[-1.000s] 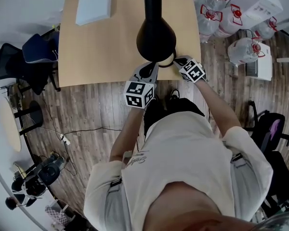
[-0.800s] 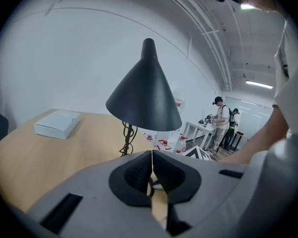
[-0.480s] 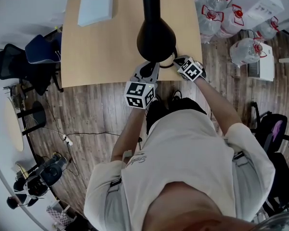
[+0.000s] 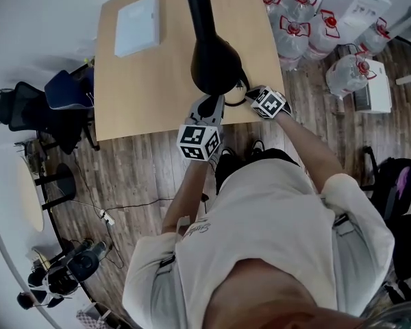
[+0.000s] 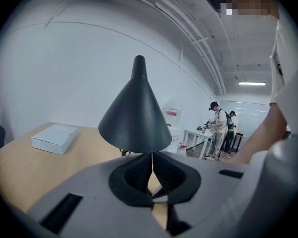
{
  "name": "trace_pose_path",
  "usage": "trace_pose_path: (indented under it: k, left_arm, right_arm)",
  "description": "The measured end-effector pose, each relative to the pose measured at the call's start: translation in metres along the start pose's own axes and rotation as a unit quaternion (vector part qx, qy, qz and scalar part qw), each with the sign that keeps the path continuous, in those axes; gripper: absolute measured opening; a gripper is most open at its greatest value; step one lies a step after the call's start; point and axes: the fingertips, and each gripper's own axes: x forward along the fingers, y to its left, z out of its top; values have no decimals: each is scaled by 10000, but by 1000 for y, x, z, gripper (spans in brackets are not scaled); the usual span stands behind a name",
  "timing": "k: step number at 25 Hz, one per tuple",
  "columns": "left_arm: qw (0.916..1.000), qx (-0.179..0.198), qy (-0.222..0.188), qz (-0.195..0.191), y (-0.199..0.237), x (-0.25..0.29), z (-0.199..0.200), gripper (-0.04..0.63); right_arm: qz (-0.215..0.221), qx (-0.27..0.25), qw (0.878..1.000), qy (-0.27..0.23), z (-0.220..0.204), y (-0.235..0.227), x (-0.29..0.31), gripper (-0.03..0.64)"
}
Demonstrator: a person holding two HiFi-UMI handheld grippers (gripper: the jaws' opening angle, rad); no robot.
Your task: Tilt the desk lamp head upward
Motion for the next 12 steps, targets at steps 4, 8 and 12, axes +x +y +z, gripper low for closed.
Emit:
trace_pose_path:
  k: [4,8,12]
  left_arm:
    - [10000,-36,-54,16,-2,-2,0,17]
    - [9999,30,-133,46,-3,-8,2,15]
    - [9999,36,-108,76,-11,-14,6,17]
  right_arm:
    - [-118,-71,9999,96,-3,1,-1,-5]
    - [-206,-3,9998,58,-2,2,-1,-5]
    - [-228,-79,9997,48,-5,1,-2,-5]
